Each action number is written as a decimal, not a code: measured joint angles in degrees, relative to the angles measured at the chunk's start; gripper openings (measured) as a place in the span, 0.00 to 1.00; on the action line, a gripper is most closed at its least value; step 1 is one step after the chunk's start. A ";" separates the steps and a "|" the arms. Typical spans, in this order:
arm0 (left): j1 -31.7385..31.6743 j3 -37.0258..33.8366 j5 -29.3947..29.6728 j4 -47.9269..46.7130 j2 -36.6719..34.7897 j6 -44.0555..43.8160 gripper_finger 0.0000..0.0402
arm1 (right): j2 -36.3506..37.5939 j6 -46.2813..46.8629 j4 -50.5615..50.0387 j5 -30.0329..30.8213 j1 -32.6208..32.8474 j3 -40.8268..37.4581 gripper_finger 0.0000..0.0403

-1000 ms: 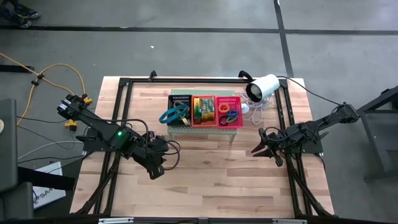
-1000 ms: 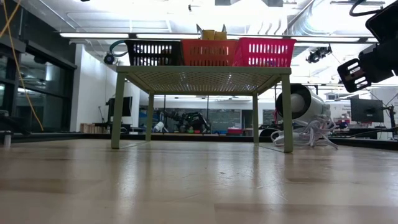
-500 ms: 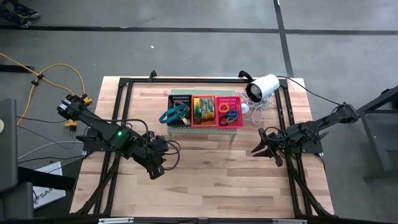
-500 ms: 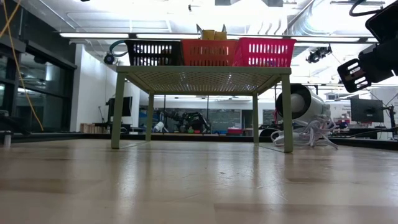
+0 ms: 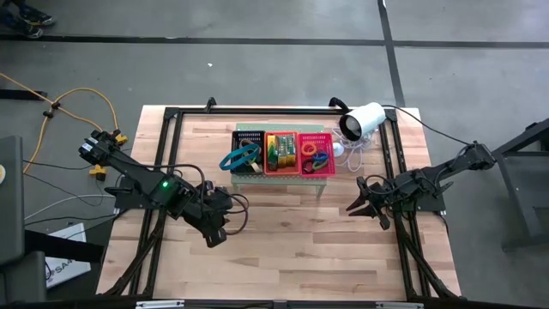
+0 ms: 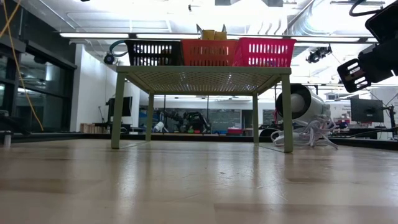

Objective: Pick & Place Office Desk Supplies
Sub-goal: Return to Home Position

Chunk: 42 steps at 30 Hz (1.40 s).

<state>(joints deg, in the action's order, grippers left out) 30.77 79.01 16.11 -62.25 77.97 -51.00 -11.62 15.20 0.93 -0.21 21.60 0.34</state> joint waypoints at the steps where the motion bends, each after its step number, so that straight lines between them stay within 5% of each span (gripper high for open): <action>1: 0.00 0.01 0.00 0.00 0.00 0.01 0.28 | 0.00 0.00 0.00 0.00 -0.01 0.00 0.17; 16: -1.93 -0.05 11.05 7.81 0.72 19.59 0.28 | 0.00 0.00 0.11 0.02 -0.01 -0.02 0.17; 25: 0.88 -3.95 7.74 16.50 -0.41 33.79 0.28 | -0.02 0.01 0.11 0.02 -0.01 -0.02 0.17; 42: -0.86 -46.10 -0.29 51.67 -29.43 39.58 0.28 | -0.02 0.02 0.11 0.02 0.01 -0.02 0.17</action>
<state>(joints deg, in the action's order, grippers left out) 29.92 32.91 15.82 -10.58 48.55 -11.42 -11.64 15.22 1.04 -0.19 21.60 0.32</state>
